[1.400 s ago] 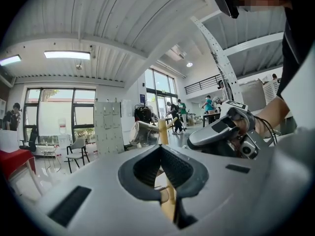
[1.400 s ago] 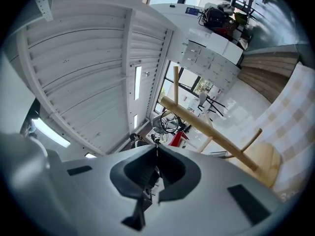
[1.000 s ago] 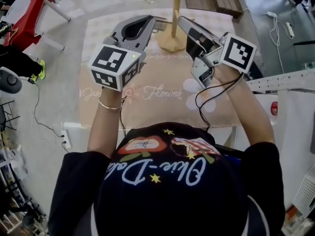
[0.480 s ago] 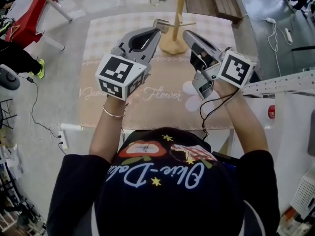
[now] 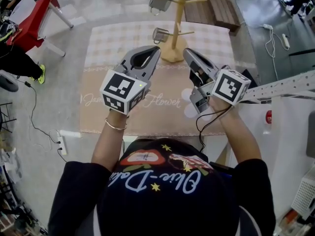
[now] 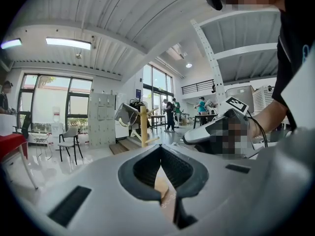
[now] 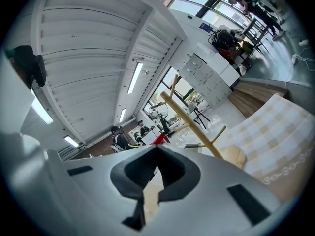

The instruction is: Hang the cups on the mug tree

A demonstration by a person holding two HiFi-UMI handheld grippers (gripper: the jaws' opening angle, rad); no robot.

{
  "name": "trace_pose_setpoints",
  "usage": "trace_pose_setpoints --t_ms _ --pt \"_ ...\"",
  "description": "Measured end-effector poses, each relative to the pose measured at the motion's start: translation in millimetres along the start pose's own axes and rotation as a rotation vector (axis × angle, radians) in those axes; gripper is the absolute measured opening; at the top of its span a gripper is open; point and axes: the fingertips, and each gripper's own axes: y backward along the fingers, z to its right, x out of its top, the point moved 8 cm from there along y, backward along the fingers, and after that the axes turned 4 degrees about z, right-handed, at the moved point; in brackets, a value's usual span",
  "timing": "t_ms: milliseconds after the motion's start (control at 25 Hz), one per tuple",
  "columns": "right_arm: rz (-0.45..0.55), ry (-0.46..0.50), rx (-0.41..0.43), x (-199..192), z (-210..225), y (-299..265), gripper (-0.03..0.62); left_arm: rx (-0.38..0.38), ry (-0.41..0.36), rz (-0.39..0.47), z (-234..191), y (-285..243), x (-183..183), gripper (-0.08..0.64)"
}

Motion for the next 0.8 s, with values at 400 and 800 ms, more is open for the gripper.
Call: trace_pose_setpoints --t_ms 400,800 --pt "-0.021 0.204 -0.025 -10 -8 8 0.009 -0.024 0.043 -0.026 13 2 -16 0.009" --pt "-0.006 0.434 0.005 -7 -31 16 0.009 -0.028 0.085 -0.011 22 6 -18 0.009"
